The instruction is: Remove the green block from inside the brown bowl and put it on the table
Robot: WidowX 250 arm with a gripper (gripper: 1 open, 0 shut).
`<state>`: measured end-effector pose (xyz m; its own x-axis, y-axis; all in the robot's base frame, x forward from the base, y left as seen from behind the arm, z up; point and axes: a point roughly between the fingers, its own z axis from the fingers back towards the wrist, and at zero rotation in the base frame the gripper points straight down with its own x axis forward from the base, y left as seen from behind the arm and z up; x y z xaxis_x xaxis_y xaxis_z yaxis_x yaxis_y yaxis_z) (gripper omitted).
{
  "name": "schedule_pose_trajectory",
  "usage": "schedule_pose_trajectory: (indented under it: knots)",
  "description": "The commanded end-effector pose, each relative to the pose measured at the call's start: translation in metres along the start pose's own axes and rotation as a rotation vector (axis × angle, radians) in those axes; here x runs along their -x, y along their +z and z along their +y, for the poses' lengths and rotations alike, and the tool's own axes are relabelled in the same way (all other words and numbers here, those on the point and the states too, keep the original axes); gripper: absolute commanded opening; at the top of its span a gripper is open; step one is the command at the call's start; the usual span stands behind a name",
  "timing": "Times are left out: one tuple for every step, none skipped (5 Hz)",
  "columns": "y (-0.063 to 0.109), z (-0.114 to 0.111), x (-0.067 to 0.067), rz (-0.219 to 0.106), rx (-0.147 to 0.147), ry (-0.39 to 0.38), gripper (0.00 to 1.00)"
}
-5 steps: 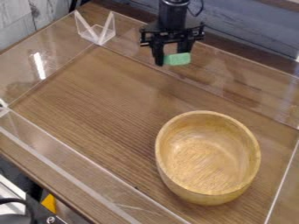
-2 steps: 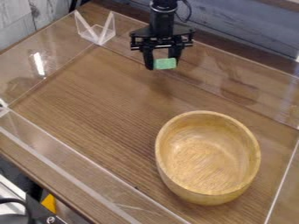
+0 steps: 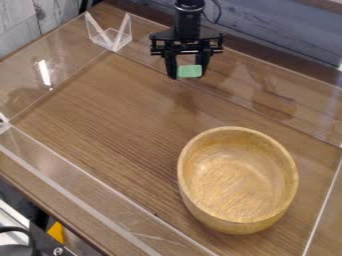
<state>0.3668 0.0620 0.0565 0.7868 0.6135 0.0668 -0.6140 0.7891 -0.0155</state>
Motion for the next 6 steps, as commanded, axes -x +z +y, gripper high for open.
schedule_pose_trajectory:
  knots:
    - [0.028,-0.01,-0.001,-0.079,0.056,-0.05,0.0]
    - [0.03,-0.002,-0.002,-0.077,0.062,-0.059,0.0]
    - [0.032,0.005,-0.003,-0.076,0.067,-0.069,0.0]
    - [0.037,-0.002,0.002,-0.07,0.074,-0.105,0.0]
    - [0.041,-0.01,0.007,-0.063,0.08,-0.142,0.0]
    - [0.03,-0.016,0.007,-0.057,0.083,-0.147,0.0]
